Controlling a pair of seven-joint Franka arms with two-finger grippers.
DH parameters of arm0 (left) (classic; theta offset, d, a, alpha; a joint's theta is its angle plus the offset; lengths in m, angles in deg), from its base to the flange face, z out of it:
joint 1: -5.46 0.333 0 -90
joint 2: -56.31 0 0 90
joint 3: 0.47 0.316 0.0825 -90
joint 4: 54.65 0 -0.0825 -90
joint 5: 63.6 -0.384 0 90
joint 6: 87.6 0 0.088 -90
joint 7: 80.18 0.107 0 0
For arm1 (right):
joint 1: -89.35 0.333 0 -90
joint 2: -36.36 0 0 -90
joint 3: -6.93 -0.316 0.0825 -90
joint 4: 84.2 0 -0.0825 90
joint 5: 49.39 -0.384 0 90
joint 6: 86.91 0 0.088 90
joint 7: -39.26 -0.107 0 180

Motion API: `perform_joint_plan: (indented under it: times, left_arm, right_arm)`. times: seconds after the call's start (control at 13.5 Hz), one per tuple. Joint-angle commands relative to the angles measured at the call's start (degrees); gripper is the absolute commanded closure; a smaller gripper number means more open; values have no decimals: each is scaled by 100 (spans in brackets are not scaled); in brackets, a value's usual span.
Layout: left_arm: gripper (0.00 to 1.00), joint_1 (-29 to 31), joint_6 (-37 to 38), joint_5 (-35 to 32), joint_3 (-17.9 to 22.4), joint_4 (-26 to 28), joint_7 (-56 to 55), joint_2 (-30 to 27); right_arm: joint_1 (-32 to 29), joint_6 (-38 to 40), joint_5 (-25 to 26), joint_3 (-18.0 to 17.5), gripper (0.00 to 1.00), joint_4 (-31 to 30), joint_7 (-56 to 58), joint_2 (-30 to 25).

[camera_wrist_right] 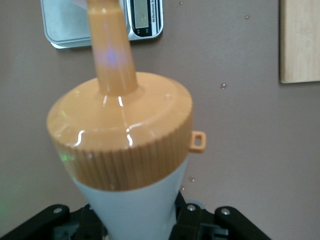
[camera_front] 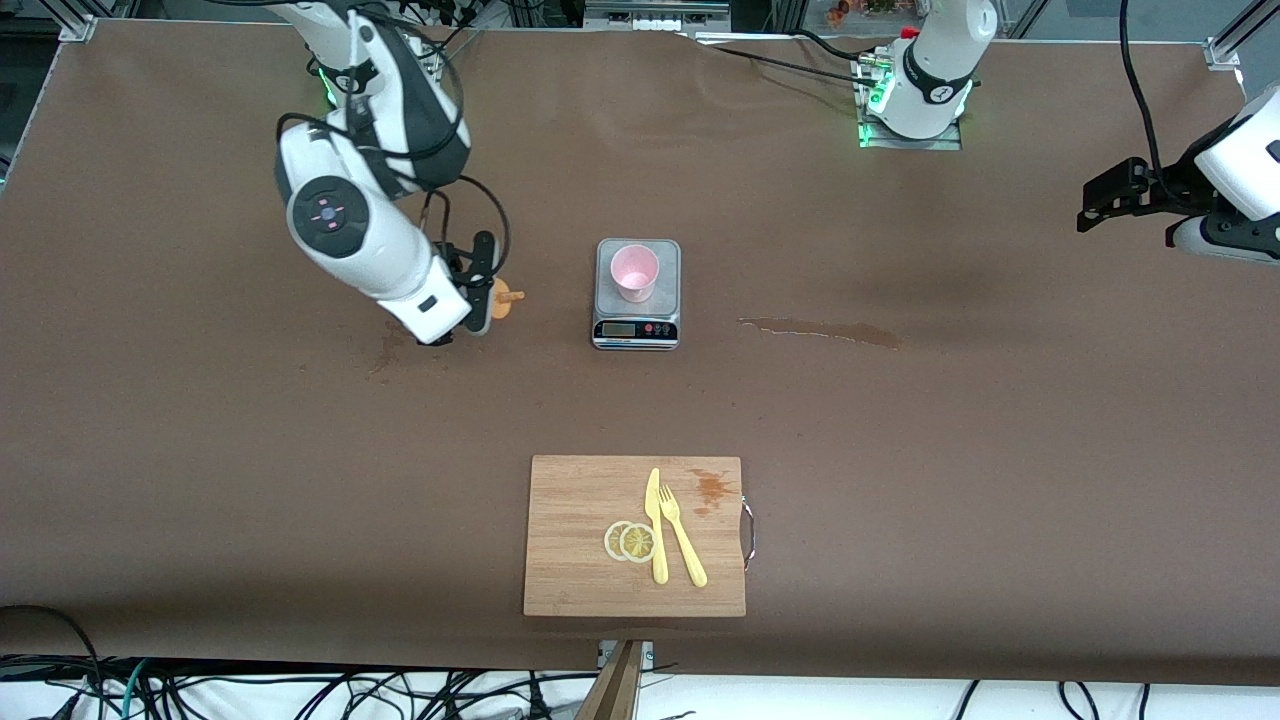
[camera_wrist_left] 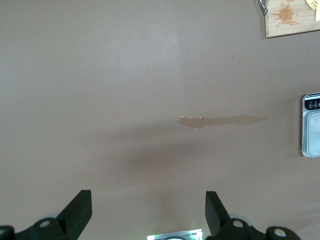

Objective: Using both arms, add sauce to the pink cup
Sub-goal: 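Carry the bottle with the right gripper over the pink cup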

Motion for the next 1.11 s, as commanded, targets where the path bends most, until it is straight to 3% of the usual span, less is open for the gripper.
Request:
perform_joint_plan:
  times: [0.0, 0.74, 1.04]
  left_arm:
    - [0, 73, 34, 77, -7, -49, 123, -36]
    - [0, 47, 42, 60, -69, -48, 123, -10]
    - [0, 55, 60, 24, -77, -22, 88, -9]
  right_arm:
    - [283, 371, 338, 38, 87, 417, -546, 193]
    - [801, 1610, 1173, -383, 87, 989, -1268, 1161]
    - [1083, 2340, 1429, -419, 87, 1543, -1461, 1495]
